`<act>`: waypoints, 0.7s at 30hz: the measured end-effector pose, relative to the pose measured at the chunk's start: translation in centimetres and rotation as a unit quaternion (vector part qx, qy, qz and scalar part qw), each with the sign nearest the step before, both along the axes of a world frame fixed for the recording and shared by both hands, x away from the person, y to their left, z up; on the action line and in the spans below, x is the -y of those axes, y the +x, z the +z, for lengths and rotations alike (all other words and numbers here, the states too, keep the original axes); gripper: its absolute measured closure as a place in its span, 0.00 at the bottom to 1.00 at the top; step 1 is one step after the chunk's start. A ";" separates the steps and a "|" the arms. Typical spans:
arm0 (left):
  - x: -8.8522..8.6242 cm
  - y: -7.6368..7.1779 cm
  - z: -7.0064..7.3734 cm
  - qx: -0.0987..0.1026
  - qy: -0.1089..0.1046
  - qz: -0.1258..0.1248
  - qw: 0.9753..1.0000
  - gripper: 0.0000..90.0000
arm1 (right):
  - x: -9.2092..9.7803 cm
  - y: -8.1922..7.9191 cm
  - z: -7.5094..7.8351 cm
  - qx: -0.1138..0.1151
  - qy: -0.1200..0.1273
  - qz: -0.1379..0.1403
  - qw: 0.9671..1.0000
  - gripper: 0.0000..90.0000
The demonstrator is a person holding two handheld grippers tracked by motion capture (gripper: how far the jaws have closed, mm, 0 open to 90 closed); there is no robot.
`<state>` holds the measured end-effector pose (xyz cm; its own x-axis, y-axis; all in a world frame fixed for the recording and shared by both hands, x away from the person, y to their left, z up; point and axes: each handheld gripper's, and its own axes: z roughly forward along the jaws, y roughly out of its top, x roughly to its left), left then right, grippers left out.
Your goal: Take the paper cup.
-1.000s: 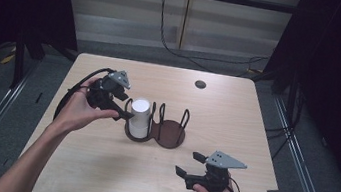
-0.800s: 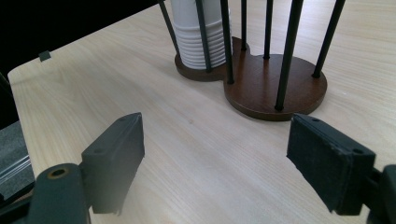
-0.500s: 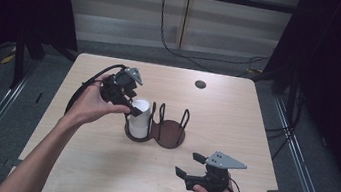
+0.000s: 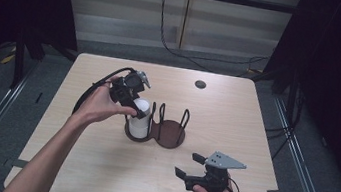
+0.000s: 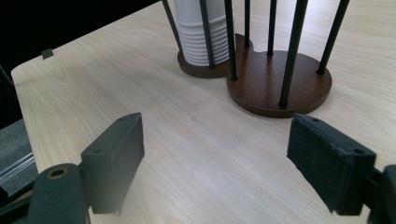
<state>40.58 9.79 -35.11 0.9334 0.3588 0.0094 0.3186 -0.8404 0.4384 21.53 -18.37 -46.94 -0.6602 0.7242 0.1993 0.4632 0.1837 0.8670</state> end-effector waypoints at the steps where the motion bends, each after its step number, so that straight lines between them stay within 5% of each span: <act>1: 0.4 0.1 -0.3 0.000 0.011 0.005 1.000 0.29 | -0.1 0.0 0.0 0.000 0.000 0.001 1.000 0.20; 21: 1.9 0.7 -0.9 -0.010 0.054 0.010 0.998 0.37 | -0.1 0.0 -0.1 -0.005 -0.002 0.002 1.000 0.20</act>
